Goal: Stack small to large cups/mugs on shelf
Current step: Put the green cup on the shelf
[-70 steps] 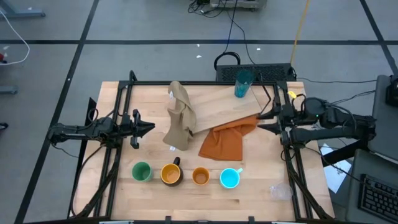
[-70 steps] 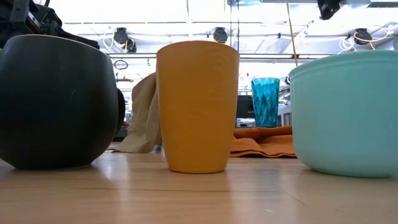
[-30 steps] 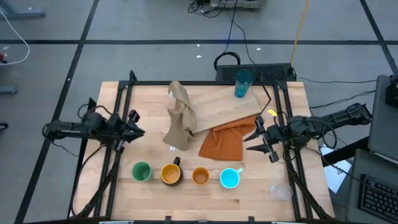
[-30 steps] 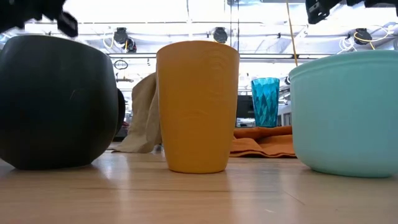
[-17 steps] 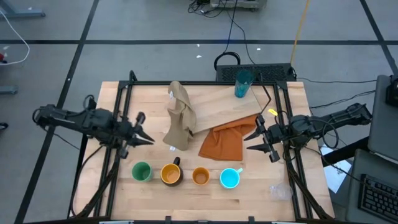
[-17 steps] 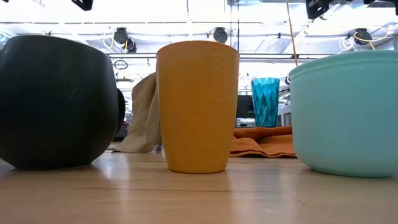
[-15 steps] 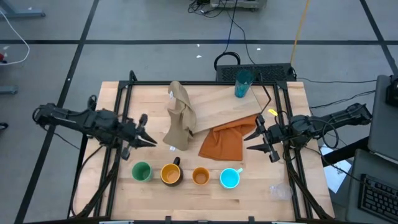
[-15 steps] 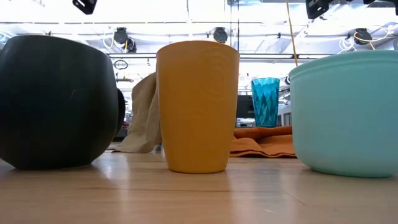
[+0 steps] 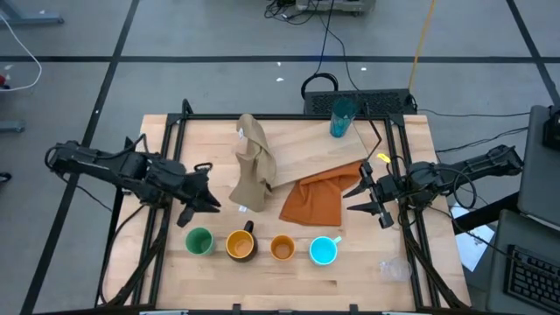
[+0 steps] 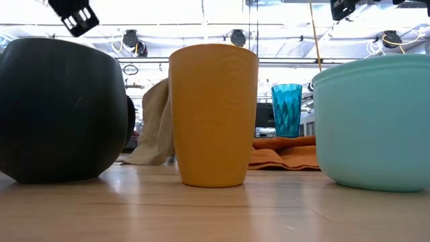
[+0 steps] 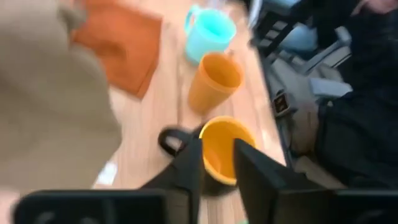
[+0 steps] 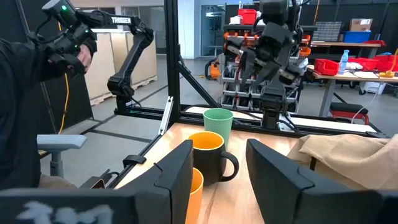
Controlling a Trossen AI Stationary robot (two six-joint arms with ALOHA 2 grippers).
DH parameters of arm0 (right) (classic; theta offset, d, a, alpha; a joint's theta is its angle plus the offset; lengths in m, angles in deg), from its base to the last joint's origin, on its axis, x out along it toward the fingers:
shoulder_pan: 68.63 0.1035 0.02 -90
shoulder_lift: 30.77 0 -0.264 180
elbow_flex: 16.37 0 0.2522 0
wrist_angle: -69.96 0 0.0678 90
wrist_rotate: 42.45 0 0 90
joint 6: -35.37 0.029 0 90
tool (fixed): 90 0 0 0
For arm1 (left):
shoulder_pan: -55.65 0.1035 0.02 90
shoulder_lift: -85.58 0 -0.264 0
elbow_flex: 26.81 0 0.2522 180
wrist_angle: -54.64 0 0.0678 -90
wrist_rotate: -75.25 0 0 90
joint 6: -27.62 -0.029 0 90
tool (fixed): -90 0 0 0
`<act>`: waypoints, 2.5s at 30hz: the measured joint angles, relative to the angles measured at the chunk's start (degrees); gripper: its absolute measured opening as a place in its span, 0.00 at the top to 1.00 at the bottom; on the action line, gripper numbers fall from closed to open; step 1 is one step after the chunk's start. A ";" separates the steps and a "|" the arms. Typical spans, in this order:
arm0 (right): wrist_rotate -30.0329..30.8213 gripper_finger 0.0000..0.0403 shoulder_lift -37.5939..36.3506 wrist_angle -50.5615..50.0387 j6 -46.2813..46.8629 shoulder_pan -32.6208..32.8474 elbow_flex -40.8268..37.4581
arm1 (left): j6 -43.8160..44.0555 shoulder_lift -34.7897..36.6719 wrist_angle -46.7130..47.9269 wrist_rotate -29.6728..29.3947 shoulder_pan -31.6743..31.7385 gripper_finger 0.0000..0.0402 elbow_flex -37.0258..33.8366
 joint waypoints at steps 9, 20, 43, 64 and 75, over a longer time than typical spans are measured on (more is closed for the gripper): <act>0.19 0.65 0.00 -0.01 -0.44 -0.04 0.00 | 14.11 -3.43 8.41 10.35 -0.21 0.39 3.19; 0.22 0.65 -0.02 -0.43 -0.68 -0.04 0.02 | 31.57 -7.96 22.45 16.35 -3.62 0.48 3.12; 0.24 0.65 -0.01 -1.49 -2.12 -0.02 0.02 | 33.78 -9.59 19.57 19.34 -4.31 0.60 3.06; 0.24 0.65 0.00 -3.92 -3.16 -0.02 0.02 | 32.12 -9.80 20.17 17.00 0.79 0.35 3.06; 0.24 0.65 0.00 -3.84 -3.47 -0.02 0.02 | 36.62 -13.87 30.53 11.23 -7.48 0.44 8.41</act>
